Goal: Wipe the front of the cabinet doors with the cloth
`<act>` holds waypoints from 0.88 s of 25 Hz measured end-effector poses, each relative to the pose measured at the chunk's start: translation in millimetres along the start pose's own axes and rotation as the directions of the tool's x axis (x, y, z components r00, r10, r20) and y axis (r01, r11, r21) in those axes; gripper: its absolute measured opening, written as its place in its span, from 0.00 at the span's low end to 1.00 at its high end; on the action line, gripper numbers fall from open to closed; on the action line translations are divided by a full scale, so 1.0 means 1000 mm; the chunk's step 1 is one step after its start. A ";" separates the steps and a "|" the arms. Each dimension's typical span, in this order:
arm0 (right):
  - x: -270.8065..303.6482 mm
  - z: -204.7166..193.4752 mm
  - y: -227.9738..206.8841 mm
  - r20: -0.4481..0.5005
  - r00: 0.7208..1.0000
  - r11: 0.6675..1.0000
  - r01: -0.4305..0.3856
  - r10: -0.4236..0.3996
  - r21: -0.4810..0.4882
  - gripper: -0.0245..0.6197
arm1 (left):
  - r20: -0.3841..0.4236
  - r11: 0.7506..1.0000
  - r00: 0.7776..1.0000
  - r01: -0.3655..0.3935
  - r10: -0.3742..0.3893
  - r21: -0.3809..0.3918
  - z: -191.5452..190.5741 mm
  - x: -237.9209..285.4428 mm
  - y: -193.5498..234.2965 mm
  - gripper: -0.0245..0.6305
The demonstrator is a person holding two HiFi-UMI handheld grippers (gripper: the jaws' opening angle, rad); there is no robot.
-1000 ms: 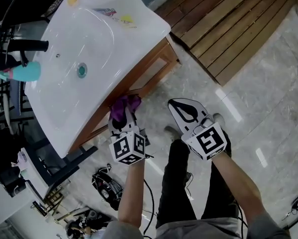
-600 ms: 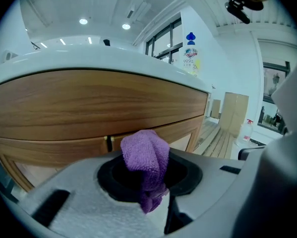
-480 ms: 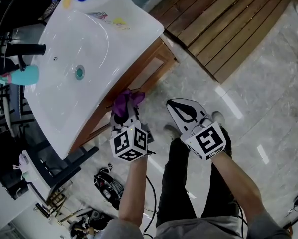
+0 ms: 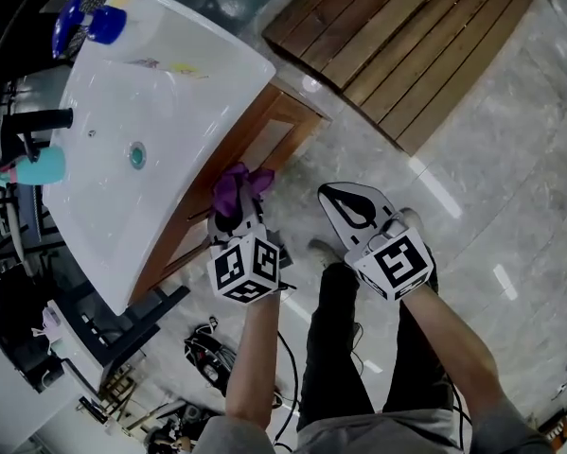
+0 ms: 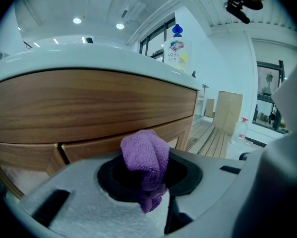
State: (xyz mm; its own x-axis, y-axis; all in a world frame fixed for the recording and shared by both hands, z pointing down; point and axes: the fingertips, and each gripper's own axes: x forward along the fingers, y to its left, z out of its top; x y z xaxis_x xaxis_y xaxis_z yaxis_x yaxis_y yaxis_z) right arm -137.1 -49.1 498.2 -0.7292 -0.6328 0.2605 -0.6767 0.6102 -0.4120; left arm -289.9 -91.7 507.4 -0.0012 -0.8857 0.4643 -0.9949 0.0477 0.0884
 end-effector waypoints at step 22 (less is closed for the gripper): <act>-0.012 0.012 -0.038 0.027 0.999 0.999 0.033 -0.034 0.039 0.05 | -0.021 0.999 0.999 0.044 -0.044 0.018 0.006 0.029 -0.042 0.18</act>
State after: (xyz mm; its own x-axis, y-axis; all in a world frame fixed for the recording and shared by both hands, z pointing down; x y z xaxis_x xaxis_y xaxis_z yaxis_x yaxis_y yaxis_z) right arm -101.4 -70.7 500.8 -0.7026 -0.6661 0.2504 -0.6960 0.5700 -0.4367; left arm -248.9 -122.0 512.3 0.0446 -0.8772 0.4780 -0.9957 -0.0001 0.0928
